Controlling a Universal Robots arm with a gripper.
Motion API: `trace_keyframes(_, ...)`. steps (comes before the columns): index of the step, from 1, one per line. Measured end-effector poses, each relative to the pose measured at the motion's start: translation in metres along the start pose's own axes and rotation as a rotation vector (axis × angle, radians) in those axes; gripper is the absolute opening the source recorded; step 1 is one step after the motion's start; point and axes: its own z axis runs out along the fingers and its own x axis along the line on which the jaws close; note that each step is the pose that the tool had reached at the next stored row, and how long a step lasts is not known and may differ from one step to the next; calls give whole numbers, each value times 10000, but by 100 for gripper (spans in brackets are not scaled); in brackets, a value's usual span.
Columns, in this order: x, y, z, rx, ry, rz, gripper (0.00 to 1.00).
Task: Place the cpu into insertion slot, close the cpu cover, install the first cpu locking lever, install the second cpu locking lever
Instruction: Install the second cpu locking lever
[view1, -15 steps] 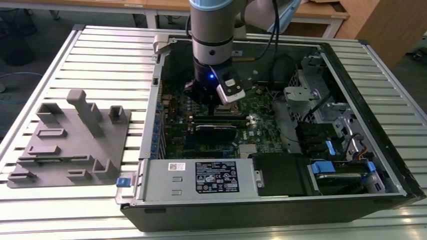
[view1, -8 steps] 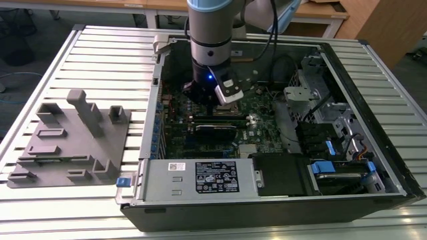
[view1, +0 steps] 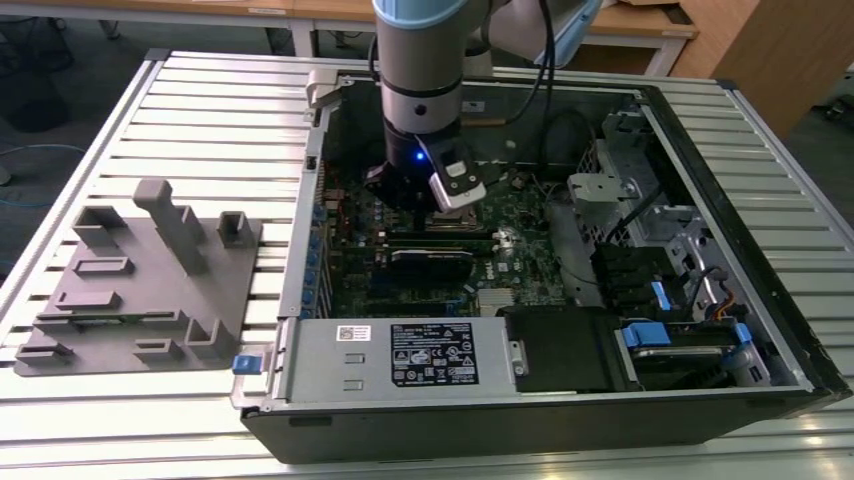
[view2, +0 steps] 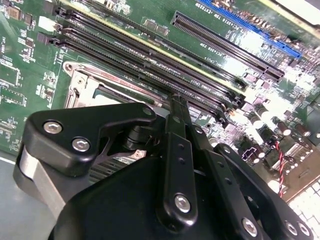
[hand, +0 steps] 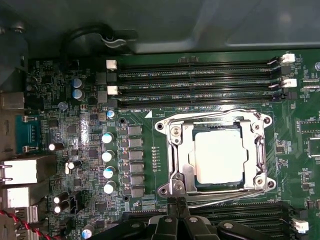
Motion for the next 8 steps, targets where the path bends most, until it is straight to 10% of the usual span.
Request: trace_keyframes(8,16,-2,14,-130,15,8,10)
